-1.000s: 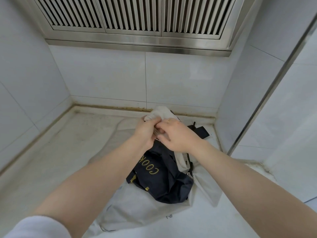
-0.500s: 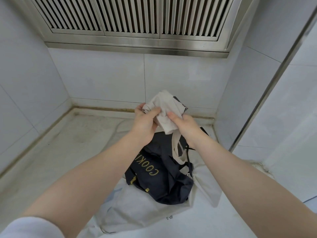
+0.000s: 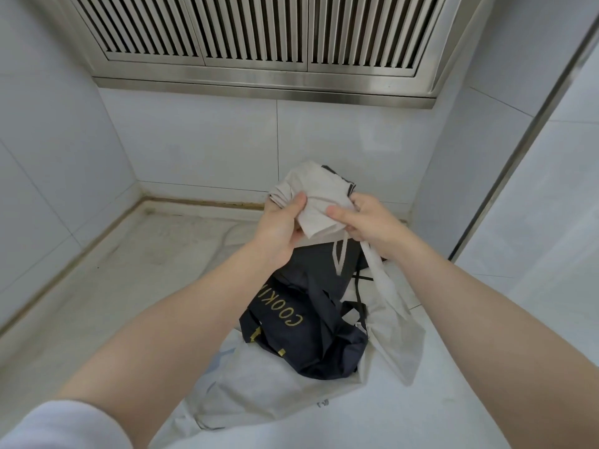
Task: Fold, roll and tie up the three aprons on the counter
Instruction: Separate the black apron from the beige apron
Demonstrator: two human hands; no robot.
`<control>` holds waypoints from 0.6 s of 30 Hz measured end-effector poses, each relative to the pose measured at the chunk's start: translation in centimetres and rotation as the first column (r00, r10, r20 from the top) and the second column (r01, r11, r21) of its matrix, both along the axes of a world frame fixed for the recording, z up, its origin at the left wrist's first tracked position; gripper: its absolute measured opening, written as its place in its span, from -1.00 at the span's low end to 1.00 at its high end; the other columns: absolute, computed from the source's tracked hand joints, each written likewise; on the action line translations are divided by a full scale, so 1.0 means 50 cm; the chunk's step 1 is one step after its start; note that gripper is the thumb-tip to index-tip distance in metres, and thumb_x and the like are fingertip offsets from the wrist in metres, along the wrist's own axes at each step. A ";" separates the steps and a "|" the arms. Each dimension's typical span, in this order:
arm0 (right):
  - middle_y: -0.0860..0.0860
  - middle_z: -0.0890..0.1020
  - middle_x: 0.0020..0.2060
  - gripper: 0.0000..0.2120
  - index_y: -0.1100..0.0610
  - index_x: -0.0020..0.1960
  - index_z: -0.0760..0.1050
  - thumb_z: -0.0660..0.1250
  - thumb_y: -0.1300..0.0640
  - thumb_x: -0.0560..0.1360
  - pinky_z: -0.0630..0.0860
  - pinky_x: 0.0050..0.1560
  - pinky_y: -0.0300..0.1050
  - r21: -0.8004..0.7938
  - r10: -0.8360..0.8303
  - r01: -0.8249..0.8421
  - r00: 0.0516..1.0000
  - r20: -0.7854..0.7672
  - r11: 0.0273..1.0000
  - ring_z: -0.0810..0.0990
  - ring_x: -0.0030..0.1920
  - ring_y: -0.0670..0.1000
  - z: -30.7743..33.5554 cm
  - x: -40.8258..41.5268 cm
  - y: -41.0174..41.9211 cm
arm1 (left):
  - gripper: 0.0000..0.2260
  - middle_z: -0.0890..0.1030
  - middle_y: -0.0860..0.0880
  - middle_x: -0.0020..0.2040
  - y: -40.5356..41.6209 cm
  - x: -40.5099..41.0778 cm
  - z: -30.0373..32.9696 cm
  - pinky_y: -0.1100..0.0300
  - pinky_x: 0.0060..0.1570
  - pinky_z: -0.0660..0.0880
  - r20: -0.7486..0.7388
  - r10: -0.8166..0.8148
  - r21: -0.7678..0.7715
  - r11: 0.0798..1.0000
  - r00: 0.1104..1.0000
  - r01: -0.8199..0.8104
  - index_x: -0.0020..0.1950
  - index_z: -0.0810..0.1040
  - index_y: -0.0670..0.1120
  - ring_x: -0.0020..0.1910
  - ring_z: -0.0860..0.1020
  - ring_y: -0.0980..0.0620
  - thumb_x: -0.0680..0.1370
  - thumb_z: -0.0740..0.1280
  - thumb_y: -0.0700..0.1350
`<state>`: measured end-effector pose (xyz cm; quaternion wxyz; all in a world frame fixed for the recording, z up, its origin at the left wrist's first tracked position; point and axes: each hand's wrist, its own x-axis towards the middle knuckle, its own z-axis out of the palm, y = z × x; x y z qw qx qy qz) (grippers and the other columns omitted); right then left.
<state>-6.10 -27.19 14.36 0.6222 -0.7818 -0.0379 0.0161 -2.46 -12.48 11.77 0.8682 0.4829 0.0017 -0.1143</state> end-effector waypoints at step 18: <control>-0.16 0.26 -0.61 -0.75 0.07 -0.28 0.35 0.32 0.10 0.53 0.02 -0.59 -0.29 -0.034 -0.009 0.008 0.999 -0.043 0.999 0.14 -0.59 -0.15 -0.005 -0.019 -0.034 | -0.51 0.54 -0.08 -0.15 -0.018 -0.046 0.032 0.26 -0.23 0.49 -0.261 -0.524 0.116 0.817 0.811 0.565 0.06 0.52 -0.12 -0.23 0.52 0.02 0.41 0.28 0.27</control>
